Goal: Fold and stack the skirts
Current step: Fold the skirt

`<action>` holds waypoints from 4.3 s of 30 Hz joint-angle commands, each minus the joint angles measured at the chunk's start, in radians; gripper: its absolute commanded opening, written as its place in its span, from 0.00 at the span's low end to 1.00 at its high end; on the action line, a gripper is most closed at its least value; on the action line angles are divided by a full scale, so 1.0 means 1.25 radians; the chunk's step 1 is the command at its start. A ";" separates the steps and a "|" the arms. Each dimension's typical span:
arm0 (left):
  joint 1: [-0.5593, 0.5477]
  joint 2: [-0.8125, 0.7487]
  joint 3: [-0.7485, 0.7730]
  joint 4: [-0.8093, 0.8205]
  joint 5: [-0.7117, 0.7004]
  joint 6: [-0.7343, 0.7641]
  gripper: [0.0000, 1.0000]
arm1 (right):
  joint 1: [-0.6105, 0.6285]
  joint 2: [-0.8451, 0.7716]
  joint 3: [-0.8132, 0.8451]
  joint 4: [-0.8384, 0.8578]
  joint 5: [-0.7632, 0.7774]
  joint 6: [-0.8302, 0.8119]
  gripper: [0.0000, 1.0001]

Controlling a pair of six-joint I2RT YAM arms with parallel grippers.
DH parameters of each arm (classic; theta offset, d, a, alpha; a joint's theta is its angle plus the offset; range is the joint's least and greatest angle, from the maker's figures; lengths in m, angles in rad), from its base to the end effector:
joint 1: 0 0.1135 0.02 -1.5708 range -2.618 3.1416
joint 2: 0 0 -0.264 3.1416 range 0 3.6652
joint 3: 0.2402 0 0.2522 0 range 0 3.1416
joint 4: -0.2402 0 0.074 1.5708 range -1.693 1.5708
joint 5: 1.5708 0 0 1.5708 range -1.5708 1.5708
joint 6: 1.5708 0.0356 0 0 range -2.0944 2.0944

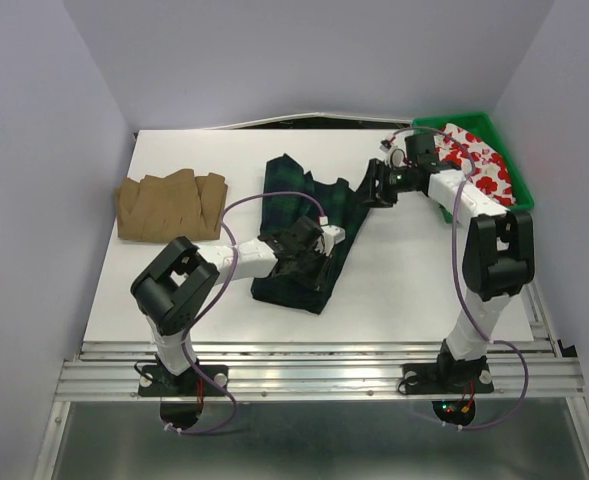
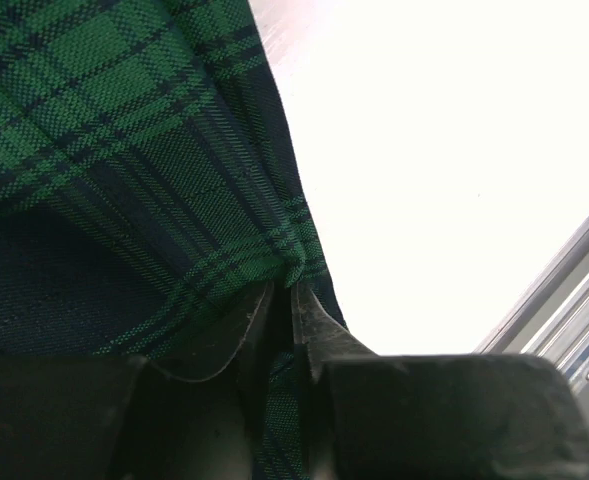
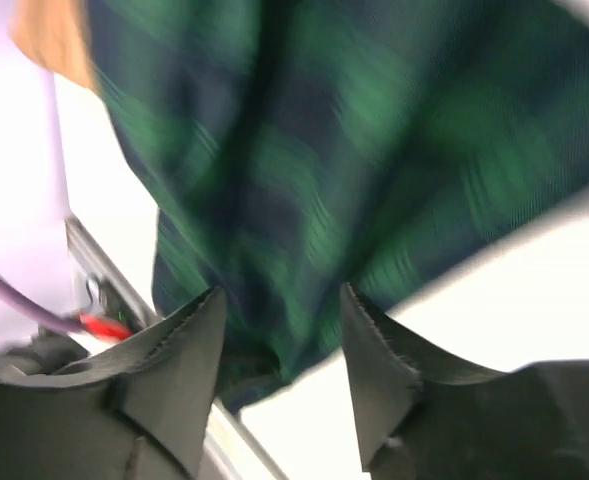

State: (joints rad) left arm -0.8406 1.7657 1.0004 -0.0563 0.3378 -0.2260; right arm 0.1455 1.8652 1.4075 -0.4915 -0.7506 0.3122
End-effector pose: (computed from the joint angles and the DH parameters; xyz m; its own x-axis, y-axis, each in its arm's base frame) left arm 0.2331 -0.2780 0.1673 -0.6672 0.4283 -0.6094 0.7223 0.5717 -0.3891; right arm 0.3934 0.0822 0.2304 -0.9188 0.0924 -0.3839 -0.2278 0.6700 0.7066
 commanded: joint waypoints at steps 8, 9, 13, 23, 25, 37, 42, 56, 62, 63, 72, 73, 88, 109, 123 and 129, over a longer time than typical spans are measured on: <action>-0.005 -0.026 -0.036 -0.021 -0.008 0.042 0.38 | 0.016 0.215 0.283 0.041 0.128 0.156 0.63; -0.004 -0.027 -0.037 -0.016 -0.008 0.041 0.38 | 0.016 0.225 0.289 0.039 0.132 0.156 0.64; -0.004 -0.026 -0.038 -0.014 -0.006 0.037 0.38 | 0.035 0.243 0.305 0.034 0.151 0.158 0.66; 0.000 -0.014 -0.032 -0.018 -0.003 0.037 0.38 | 0.060 0.302 0.348 0.066 0.102 0.177 0.52; 0.001 -0.015 -0.033 -0.018 -0.001 0.036 0.38 | 0.069 0.304 0.352 0.067 0.108 0.171 0.52; 0.005 -0.009 -0.030 -0.018 0.000 0.031 0.38 | 0.085 0.334 0.390 0.051 0.134 0.155 0.19; 0.062 0.017 -0.025 -0.019 0.022 0.008 0.38 | 0.085 0.262 0.381 0.059 0.079 0.138 0.01; 0.091 0.026 -0.042 -0.005 0.035 -0.003 0.38 | 0.031 0.034 0.093 0.078 0.146 0.117 0.01; 0.091 0.011 -0.050 -0.008 0.037 0.002 0.37 | 0.004 0.048 0.015 0.099 0.226 0.096 0.01; 0.091 0.009 -0.053 -0.005 0.039 0.000 0.38 | 0.004 0.063 0.009 0.112 0.229 0.088 0.01; 0.072 -0.022 -0.068 -0.010 0.044 0.035 0.38 | -0.012 0.176 0.096 0.229 0.198 0.069 0.01; 0.068 -0.035 -0.074 -0.016 0.044 0.051 0.38 | -0.012 0.180 0.106 0.241 0.203 0.067 0.01; 0.048 -0.286 0.061 -0.144 0.029 0.150 0.87 | -0.028 0.100 0.189 0.110 0.135 -0.033 0.77; 0.441 -0.154 0.006 -0.214 0.280 0.176 0.65 | 0.177 0.238 0.188 0.064 -0.025 -0.122 0.66; 0.436 0.178 0.255 -0.272 0.214 0.317 0.51 | 0.162 0.158 -0.042 0.017 0.091 -0.231 0.66; 0.434 0.049 0.125 -0.257 0.234 0.307 0.54 | 0.162 0.108 0.163 -0.014 0.075 -0.223 0.65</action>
State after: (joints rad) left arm -0.2916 1.9285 1.2640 -0.3447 0.6449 0.1421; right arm 0.3454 2.0598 1.4364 -0.4633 -0.7040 0.0612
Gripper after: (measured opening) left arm 0.539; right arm 0.662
